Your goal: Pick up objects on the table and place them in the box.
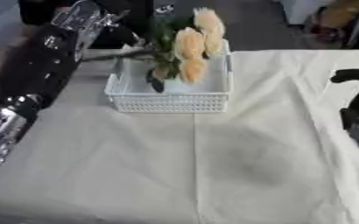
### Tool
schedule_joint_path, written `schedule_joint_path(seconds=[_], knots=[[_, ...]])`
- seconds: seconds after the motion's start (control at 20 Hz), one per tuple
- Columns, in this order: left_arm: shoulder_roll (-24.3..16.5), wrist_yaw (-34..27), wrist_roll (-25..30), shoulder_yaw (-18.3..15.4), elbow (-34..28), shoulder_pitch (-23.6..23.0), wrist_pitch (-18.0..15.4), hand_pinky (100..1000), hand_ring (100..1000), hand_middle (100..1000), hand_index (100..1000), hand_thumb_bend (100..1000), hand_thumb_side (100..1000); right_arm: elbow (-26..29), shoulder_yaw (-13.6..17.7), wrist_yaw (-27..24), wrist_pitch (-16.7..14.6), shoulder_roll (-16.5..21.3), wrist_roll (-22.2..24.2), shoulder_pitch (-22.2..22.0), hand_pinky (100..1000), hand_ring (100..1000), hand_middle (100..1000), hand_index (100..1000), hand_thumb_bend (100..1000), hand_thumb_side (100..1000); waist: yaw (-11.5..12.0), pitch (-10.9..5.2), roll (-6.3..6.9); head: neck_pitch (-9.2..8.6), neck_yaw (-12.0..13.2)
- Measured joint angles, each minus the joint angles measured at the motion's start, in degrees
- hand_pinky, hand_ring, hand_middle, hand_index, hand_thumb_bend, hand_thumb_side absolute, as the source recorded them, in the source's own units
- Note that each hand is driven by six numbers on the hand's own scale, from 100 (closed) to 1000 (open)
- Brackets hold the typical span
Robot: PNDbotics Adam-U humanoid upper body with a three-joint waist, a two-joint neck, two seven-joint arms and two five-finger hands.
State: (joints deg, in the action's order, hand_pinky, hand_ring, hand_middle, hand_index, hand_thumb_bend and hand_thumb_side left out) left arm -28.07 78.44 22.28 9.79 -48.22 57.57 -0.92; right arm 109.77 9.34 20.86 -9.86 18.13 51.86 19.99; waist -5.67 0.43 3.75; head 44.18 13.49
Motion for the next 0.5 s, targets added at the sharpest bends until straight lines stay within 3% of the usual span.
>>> schedule_joint_path(seconds=[0.5], knots=[[0.00,-0.34,-0.08,-0.24,0.10,-0.02,0.17,985,977,975,934,744,835,0.00,-0.01,0.01,0.00,0.00,0.00,0.00,521,527,843,944,100,312,0.00,-0.01,0.00,0.00,-0.40]])
